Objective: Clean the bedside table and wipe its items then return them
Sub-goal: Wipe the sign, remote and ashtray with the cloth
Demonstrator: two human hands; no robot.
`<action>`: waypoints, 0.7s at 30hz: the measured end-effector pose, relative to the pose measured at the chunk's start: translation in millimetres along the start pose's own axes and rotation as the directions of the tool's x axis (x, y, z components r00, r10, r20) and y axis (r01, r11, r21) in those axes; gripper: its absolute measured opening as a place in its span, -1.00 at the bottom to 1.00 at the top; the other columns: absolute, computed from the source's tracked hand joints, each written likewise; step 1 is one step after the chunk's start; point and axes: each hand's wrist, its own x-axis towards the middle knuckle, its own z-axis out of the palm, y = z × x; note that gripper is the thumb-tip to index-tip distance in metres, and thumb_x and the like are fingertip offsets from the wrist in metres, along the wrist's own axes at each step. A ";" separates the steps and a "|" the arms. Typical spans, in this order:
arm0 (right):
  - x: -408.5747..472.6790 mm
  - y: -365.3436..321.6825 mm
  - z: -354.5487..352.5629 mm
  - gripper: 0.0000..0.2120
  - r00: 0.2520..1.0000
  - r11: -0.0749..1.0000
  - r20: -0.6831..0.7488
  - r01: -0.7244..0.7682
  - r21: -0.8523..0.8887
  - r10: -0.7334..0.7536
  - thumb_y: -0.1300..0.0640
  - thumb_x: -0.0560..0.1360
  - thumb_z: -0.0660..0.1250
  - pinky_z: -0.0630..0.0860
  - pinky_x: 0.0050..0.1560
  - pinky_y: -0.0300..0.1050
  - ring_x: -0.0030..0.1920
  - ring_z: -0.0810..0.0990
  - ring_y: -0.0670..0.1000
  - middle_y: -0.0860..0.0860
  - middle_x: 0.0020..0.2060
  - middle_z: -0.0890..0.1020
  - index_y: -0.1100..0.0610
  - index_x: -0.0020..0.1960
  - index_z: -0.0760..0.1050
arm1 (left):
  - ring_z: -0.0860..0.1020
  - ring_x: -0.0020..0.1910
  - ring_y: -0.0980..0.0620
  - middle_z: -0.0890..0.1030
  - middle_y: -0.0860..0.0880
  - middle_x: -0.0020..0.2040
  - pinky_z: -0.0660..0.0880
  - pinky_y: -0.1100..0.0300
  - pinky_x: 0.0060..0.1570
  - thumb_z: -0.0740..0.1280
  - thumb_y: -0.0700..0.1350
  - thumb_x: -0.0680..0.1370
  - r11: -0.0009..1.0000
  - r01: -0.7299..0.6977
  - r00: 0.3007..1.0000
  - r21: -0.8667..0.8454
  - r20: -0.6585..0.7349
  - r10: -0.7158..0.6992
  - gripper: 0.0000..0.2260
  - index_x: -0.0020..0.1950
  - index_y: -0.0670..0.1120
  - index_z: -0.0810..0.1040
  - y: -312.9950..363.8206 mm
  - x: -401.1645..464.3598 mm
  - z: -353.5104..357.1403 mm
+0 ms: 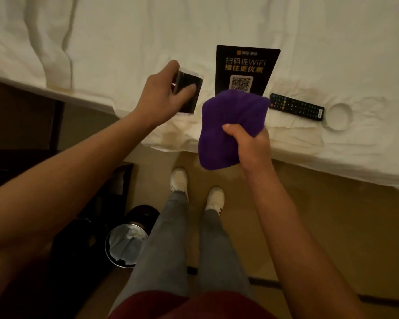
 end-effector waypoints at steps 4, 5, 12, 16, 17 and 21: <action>-9.0 -27.9 15.5 -0.52 0.881 0.875 -0.169 0.380 -0.301 -0.441 0.10 0.47 0.48 0.50 -0.01 -0.44 0.00 0.57 -0.31 -0.13 0.06 0.59 0.05 0.35 0.44 | 0.63 -0.08 0.22 0.60 0.08 -0.03 0.60 0.23 -0.10 0.28 0.03 0.62 0.845 0.172 0.984 -0.507 0.048 -0.171 -0.82 0.12 -0.04 0.44 43.1 -36.4 16.7; -8.4 -34.3 21.2 -0.54 0.824 0.815 -0.181 0.452 -0.362 -0.537 0.09 0.50 0.48 0.47 -0.03 -0.47 -0.01 0.55 -0.33 -0.07 0.06 0.57 0.12 0.34 0.45 | 0.66 -0.01 0.17 0.64 0.04 0.03 0.63 0.18 -0.05 0.22 0.11 0.65 0.762 0.232 0.971 -0.604 0.101 -0.215 -0.75 0.19 -0.04 0.48 56.0 -41.3 22.7; -19.4 -36.9 43.0 -0.66 0.702 0.626 -0.097 0.553 -0.550 -0.705 -0.02 0.66 0.20 0.56 0.07 -0.04 0.07 0.57 0.05 0.10 0.09 0.59 0.15 0.18 0.65 | 0.67 -0.31 0.20 0.74 0.04 -0.24 0.57 0.36 -0.34 -0.09 0.20 0.73 0.663 0.381 0.885 -0.644 0.047 -0.463 -0.45 -0.09 0.02 0.60 96.9 -40.9 41.5; -29.9 -20.0 37.5 -0.81 0.773 0.685 -0.068 0.514 -0.517 -0.631 0.08 0.64 0.35 0.50 -0.07 -0.35 -0.07 0.58 -0.03 0.11 0.00 0.57 0.18 0.13 0.63 | 0.67 -0.27 0.29 0.71 0.20 -0.30 0.49 0.49 -0.34 -0.10 0.22 0.72 0.624 0.380 0.877 -0.683 0.051 -0.478 -0.40 -0.16 0.09 0.67 89.6 -38.6 33.6; -34.8 -14.6 35.8 -0.82 0.790 0.694 -0.051 0.504 -0.514 -0.611 0.09 0.63 0.36 0.43 -0.11 -0.45 -0.11 0.55 -0.07 0.11 -0.02 0.57 0.19 0.11 0.62 | 0.67 -0.28 0.30 0.71 0.20 -0.31 0.49 0.50 -0.34 -0.09 0.21 0.73 0.612 0.377 0.874 -0.695 0.049 -0.483 -0.39 -0.18 0.07 0.68 88.6 -38.2 31.1; -44.1 -6.6 32.5 -0.86 0.810 0.738 -0.111 0.456 -0.497 -0.576 0.13 0.62 0.37 0.38 -0.16 -0.47 -0.18 0.48 -0.12 0.13 -0.09 0.57 0.22 0.03 0.59 | 0.66 -0.33 0.31 0.71 0.19 -0.33 0.49 0.49 -0.35 -0.03 0.19 0.73 0.599 0.400 0.879 -0.694 0.106 -0.465 -0.49 -0.12 0.01 0.61 89.7 -34.6 33.0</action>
